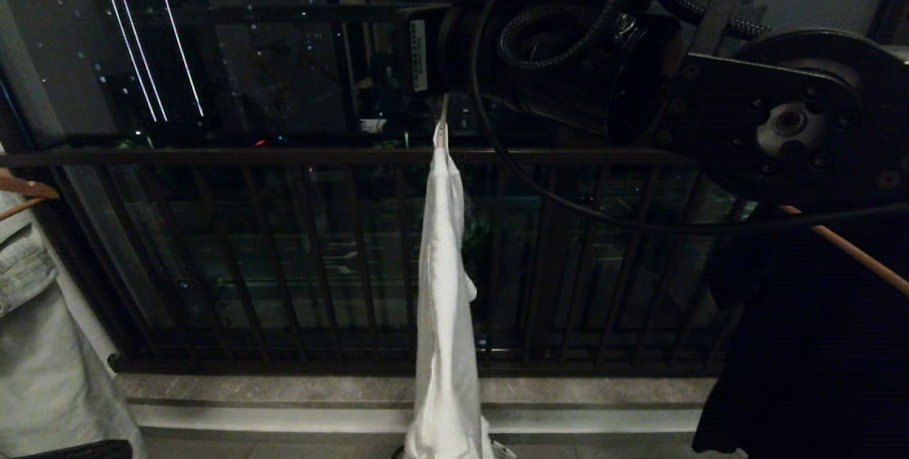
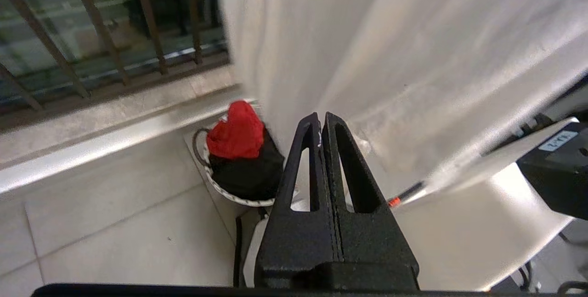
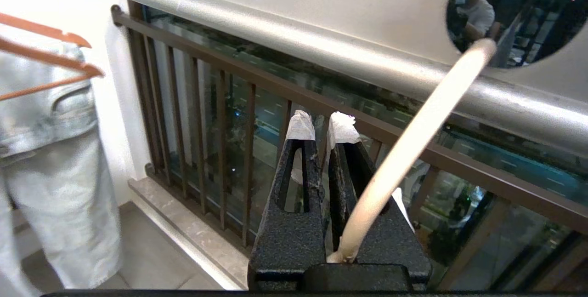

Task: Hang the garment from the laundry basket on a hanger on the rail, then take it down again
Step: Take the clothes off the clothes rack

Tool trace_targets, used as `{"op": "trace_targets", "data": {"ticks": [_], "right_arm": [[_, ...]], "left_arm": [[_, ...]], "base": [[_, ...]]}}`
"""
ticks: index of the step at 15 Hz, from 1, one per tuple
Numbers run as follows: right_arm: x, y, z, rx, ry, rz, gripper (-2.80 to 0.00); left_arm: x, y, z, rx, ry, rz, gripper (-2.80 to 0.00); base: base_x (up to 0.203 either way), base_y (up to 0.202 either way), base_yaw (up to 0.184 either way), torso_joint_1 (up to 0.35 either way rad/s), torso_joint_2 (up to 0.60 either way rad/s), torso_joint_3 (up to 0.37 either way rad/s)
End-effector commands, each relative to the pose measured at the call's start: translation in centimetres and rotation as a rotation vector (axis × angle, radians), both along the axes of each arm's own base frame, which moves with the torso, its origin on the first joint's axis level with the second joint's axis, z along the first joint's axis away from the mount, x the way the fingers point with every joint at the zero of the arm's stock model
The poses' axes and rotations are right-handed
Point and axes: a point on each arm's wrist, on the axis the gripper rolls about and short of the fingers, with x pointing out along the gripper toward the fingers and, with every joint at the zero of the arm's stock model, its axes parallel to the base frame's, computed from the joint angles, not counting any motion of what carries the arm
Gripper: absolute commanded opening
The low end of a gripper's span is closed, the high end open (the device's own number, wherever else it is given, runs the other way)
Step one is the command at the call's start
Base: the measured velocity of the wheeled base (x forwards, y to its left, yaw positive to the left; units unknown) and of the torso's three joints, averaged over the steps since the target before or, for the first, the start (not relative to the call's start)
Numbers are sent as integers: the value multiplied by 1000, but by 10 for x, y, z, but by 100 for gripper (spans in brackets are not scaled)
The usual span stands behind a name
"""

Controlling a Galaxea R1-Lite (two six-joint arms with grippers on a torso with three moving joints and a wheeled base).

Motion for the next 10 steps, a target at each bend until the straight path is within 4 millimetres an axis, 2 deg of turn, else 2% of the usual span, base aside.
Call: {"op": "trace_targets", "data": {"ticks": [1, 4, 8, 10], "right_arm": [[-1, 1, 0, 0, 0, 2, -280], [-1, 2, 0, -1, 0, 3, -280], [3, 6, -3, -1, 0, 3, -280], [2, 9, -4, -3, 2, 8, -280]], "left_arm": [[10, -9, 1, -7, 23, -45, -280], [26, -24, -1, -60, 33, -167, -280], [64, -55, 0, -75, 25, -192, -280], [69, -66, -4, -65, 38, -241, -280]], "base": [[0, 0, 0, 0, 0, 0], [0, 0, 0, 0, 0, 0], [0, 0, 0, 0, 0, 0], [0, 0, 0, 0, 0, 0]]}}
